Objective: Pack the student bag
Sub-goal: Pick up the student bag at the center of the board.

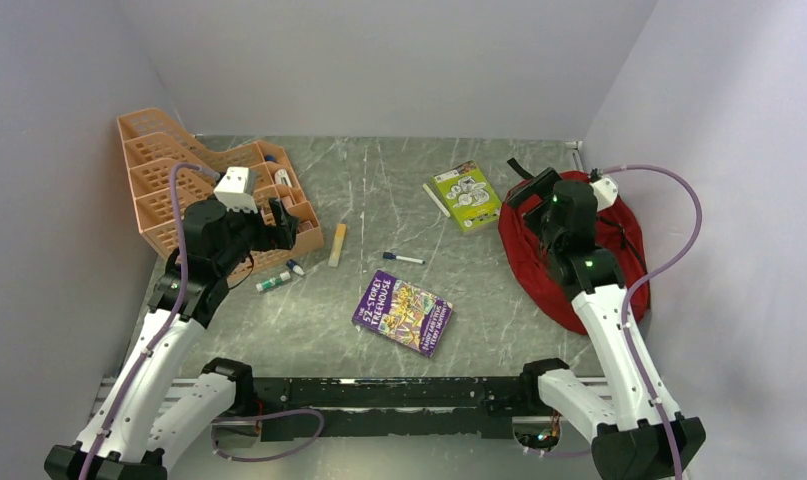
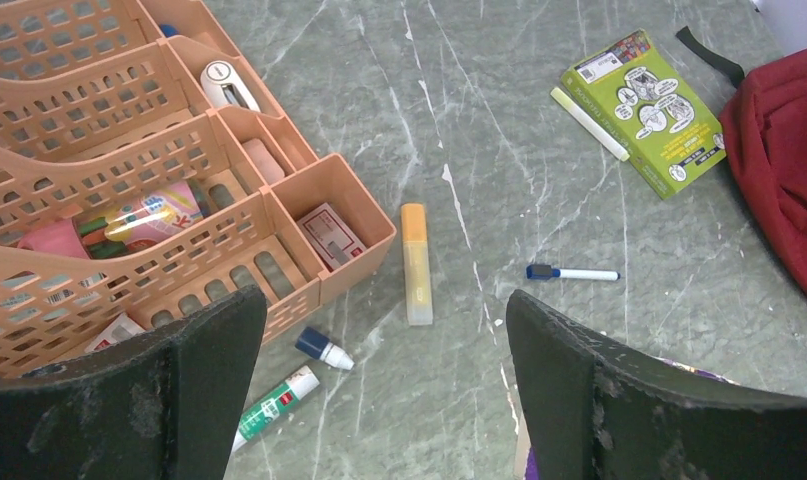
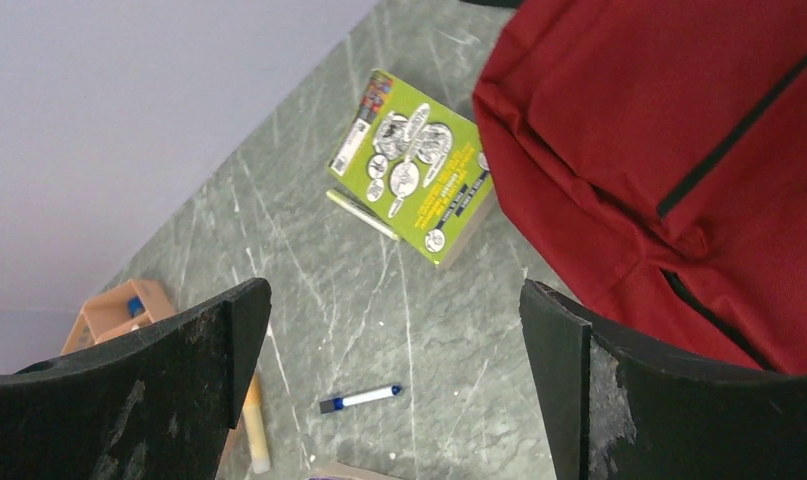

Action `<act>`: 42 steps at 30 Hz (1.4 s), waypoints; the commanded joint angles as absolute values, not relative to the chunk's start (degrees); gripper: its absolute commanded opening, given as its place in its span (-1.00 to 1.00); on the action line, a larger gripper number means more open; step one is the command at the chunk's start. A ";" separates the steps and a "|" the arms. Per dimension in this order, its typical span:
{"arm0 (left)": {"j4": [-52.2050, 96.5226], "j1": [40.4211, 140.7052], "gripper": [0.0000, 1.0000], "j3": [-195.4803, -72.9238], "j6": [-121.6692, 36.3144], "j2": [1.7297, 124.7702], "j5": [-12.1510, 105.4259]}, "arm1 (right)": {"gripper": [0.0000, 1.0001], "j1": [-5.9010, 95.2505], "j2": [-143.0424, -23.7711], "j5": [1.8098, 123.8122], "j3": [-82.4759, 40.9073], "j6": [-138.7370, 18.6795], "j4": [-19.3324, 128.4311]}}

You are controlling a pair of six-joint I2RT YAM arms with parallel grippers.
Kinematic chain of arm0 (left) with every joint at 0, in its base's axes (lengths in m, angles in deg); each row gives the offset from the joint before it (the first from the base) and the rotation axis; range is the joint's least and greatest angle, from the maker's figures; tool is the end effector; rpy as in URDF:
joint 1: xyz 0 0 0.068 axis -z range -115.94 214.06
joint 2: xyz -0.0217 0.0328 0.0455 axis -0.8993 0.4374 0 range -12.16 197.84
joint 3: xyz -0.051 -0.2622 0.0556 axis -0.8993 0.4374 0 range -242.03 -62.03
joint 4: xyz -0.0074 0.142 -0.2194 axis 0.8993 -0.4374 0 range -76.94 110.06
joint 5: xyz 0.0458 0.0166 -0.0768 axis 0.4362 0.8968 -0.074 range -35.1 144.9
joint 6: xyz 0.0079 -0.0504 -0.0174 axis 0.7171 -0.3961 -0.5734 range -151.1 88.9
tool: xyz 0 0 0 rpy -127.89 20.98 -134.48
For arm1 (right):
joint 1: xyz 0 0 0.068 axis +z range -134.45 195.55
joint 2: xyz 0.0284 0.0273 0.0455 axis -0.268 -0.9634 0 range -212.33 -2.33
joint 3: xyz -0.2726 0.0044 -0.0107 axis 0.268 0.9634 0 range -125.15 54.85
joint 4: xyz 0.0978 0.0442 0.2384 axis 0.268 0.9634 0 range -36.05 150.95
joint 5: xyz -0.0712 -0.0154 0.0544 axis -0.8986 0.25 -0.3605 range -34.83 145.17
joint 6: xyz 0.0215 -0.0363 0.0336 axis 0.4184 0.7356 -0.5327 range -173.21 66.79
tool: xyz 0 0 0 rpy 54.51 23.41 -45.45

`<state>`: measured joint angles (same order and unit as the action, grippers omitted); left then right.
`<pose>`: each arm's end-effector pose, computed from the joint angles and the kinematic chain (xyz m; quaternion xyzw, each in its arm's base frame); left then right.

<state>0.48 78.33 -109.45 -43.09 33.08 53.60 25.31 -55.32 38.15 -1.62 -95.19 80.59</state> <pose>0.1754 -0.0456 0.3375 0.0227 0.8055 -0.1434 0.5745 0.2002 0.0239 0.3566 0.3073 0.7704 0.1265 0.5441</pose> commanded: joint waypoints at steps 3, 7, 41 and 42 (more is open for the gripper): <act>0.72 77.90 0.87 -110.64 -44.08 33.85 52.66 | 1.00 24.78 -56.57 29.45 -0.24 -109.27 87.81; 0.35 77.87 0.87 -110.70 -44.17 34.93 52.53 | 1.00 24.71 -58.44 24.52 1.75 -119.84 95.08; -0.95 77.86 0.81 -111.69 -44.29 40.14 48.83 | 1.00 17.78 -61.59 16.14 13.94 -136.36 103.18; -0.95 77.86 0.81 -111.69 -44.28 40.22 48.83 | 1.00 17.24 -61.50 16.49 14.36 -135.83 102.06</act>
<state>-0.50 78.22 -110.09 -43.98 40.14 50.67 19.41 -61.96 19.93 12.98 -135.45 104.78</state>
